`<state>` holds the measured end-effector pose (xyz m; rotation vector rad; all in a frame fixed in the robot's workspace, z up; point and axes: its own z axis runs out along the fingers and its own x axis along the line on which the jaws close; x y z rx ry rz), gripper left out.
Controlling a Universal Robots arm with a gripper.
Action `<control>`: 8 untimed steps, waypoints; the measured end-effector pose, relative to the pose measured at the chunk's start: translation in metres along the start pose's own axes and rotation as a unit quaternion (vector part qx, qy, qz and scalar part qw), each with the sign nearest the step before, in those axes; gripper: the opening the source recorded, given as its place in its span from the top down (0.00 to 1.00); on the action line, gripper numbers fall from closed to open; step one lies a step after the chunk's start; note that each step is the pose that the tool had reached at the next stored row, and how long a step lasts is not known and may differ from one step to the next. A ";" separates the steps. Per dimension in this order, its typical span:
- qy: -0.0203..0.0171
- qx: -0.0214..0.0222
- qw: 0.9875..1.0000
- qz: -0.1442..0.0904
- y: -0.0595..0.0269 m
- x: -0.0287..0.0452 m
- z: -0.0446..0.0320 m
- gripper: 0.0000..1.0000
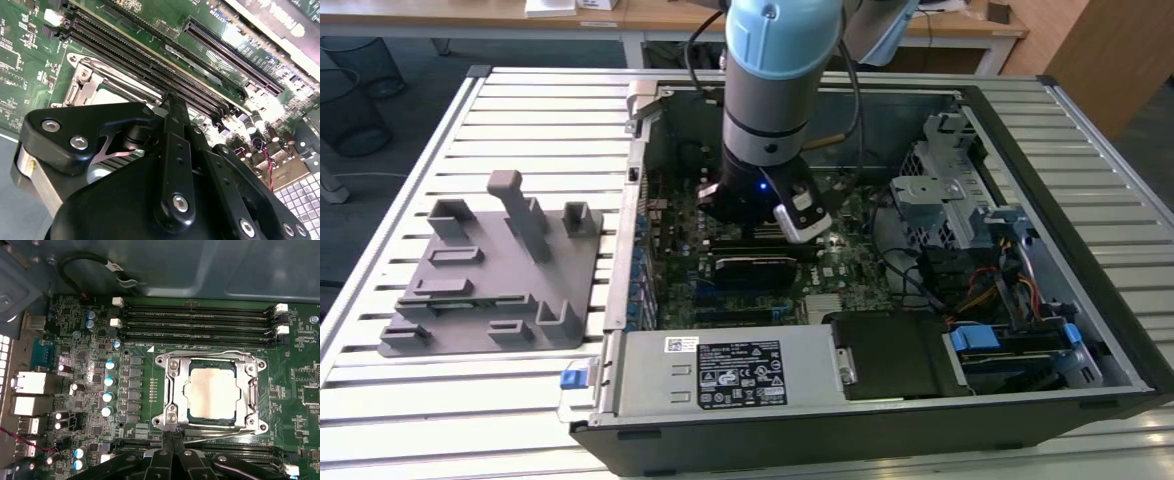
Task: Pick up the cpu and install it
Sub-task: 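Install the second cpu locking lever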
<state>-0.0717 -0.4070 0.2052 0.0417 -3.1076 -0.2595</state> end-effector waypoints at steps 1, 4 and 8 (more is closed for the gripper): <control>0.000 -0.001 1.000 0.000 -0.0006 0.0001 -0.0001 0.89; 0.000 -0.002 1.000 0.000 -0.0024 0.0003 -0.0002 0.89; 0.000 -0.007 1.000 0.000 -0.0054 0.0014 -0.0002 0.89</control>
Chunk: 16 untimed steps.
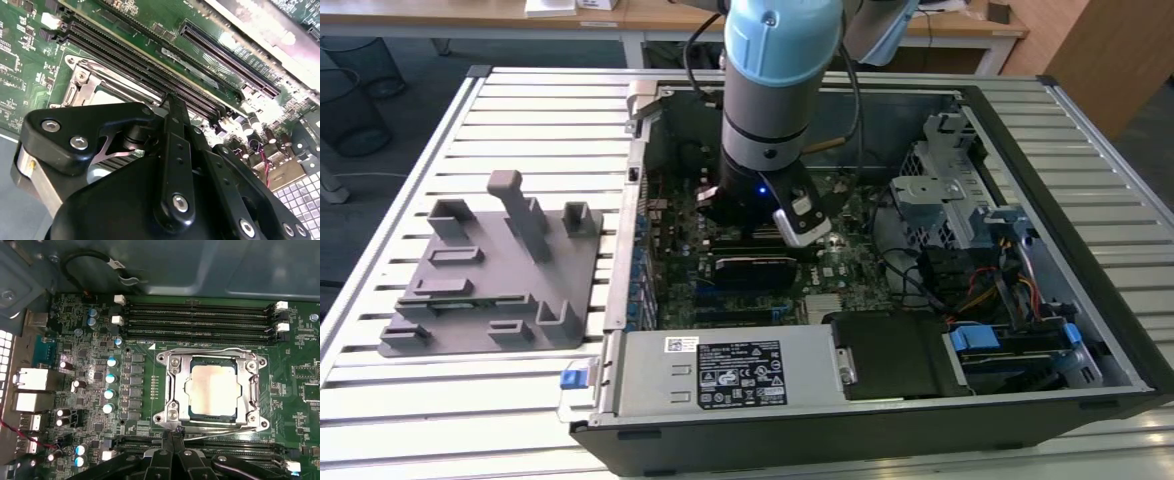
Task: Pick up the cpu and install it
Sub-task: 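Install the second cpu locking lever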
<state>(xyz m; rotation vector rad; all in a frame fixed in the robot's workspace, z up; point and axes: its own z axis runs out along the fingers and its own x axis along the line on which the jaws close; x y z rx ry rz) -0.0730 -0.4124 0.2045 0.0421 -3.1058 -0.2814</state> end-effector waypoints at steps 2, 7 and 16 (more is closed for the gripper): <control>0.000 -0.005 1.000 0.000 -0.0016 0.0013 0.0002 0.89; 0.000 -0.016 1.000 -0.001 -0.0036 0.0047 0.0031 0.89; -0.001 -0.031 1.000 -0.002 -0.0053 0.0065 0.0097 0.89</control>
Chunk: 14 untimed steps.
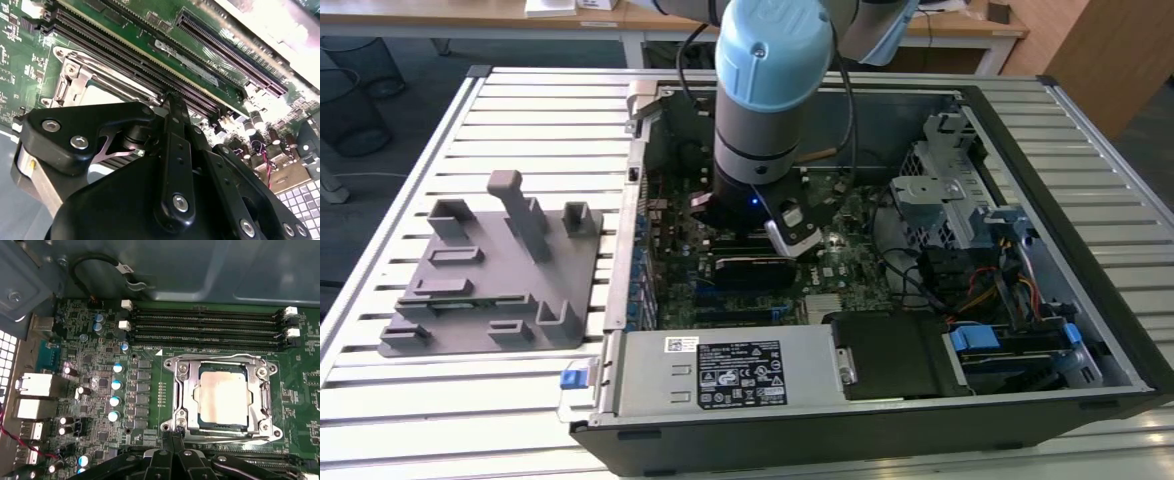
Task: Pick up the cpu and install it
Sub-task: 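Install the second cpu locking lever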
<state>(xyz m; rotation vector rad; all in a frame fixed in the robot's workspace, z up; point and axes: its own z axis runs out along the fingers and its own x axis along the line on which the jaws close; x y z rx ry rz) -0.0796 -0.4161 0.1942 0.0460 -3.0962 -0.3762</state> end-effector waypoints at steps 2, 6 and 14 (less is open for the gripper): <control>0.000 -0.003 1.000 0.000 -0.0001 0.0004 0.0008 0.89; 0.000 -0.009 1.000 0.000 -0.0003 0.0016 0.0018 0.89; 0.000 -0.017 1.000 -0.001 -0.0010 0.0031 0.0044 0.89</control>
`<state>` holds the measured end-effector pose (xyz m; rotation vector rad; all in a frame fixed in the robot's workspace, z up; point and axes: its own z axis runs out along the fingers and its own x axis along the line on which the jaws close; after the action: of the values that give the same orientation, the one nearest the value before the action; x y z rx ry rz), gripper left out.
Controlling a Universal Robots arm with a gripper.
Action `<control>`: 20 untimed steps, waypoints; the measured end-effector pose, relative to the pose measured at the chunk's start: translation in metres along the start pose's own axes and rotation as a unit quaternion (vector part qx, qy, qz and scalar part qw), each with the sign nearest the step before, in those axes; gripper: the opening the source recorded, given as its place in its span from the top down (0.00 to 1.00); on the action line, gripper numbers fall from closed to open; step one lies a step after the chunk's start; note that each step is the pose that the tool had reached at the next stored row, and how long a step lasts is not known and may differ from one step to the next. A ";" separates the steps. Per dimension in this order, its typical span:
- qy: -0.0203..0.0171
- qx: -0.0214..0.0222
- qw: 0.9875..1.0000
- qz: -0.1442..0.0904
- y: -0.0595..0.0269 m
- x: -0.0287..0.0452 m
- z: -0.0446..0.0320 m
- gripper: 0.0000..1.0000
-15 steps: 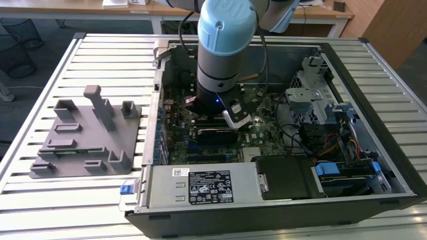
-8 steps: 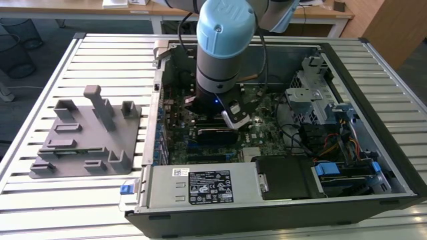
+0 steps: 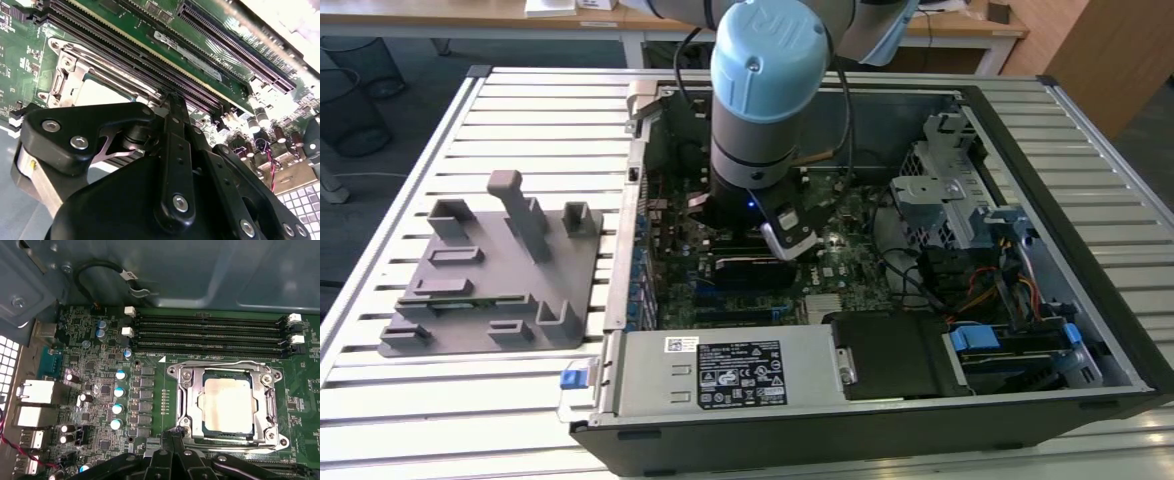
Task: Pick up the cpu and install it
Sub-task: 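Install the second cpu locking lever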
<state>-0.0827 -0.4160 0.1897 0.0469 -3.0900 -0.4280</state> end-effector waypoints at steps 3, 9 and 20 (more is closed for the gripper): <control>0.000 -0.002 1.000 0.000 0.0000 -0.0001 0.0004 0.89; 0.000 -0.002 1.000 0.000 0.0002 0.0000 -0.0007 0.89; 0.000 -0.002 1.000 0.000 0.0032 0.0001 -0.0100 0.89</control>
<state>-0.0826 -0.4157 0.2003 0.0473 -3.0894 -0.4335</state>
